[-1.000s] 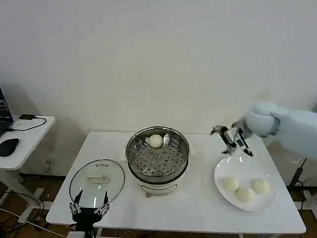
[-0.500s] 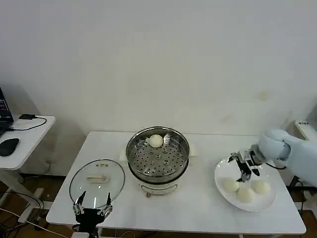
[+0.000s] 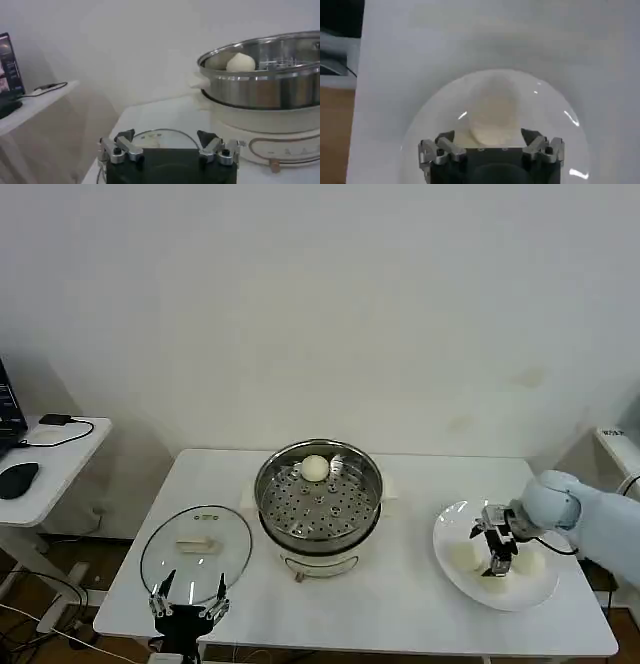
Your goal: Take steamed baozi put them in steamer then cover it.
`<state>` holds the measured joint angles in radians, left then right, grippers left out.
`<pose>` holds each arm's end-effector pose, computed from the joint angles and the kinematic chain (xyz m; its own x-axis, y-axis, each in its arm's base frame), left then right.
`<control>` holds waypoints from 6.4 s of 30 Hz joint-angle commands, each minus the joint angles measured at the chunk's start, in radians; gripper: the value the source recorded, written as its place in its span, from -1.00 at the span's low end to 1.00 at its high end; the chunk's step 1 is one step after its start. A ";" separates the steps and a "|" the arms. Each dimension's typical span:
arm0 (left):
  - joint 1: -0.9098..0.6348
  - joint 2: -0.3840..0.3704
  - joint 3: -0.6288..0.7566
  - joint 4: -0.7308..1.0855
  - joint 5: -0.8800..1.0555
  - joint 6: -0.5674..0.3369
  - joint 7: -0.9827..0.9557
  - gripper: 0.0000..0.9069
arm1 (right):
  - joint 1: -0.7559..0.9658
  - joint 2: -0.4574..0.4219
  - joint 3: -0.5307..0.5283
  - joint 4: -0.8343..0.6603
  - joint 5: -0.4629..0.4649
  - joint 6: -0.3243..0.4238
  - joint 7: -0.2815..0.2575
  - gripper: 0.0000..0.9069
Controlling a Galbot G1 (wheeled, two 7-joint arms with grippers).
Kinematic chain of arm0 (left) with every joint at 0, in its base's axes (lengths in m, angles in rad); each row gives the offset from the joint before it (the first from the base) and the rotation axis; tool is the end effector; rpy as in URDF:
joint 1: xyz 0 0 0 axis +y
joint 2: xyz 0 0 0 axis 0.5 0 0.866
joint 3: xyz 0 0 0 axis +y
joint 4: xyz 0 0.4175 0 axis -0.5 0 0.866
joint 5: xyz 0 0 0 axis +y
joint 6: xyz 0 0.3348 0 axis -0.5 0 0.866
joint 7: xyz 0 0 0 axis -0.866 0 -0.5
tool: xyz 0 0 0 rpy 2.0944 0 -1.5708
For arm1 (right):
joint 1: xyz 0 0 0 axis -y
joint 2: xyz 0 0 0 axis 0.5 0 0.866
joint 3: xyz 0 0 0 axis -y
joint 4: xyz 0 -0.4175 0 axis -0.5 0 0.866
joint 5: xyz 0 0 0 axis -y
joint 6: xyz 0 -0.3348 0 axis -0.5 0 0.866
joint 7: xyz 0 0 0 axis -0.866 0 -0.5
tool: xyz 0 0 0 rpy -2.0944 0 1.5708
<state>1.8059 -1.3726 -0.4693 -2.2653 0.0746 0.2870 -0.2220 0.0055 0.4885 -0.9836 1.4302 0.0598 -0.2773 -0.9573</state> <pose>0.0474 0.0263 -0.3233 -0.9461 -0.1093 0.3048 -0.0305 0.9672 0.2523 0.4536 -0.2548 -0.2343 -0.1325 -0.1109 0.9849 -0.9909 -0.0083 -0.1343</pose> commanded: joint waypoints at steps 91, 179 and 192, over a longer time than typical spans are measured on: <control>-0.075 0.046 -0.097 0.017 -0.107 -0.007 -0.007 1.00 | 0.497 1.070 -0.406 -0.415 0.536 -0.316 0.091 0.42; -0.013 0.097 -0.116 -0.005 -0.189 0.015 0.013 1.00 | -0.366 -0.237 0.459 0.190 -0.225 0.084 -0.122 1.00; -0.003 0.075 -0.101 -0.009 -0.158 0.015 0.015 1.00 | -0.328 -0.121 0.404 0.102 -0.204 0.058 -0.121 1.00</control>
<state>1.7994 -1.2953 -0.5716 -2.2757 -0.0873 0.3011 -0.2085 -0.2233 0.3339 -0.6460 1.5779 -0.1128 -0.2269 -1.0704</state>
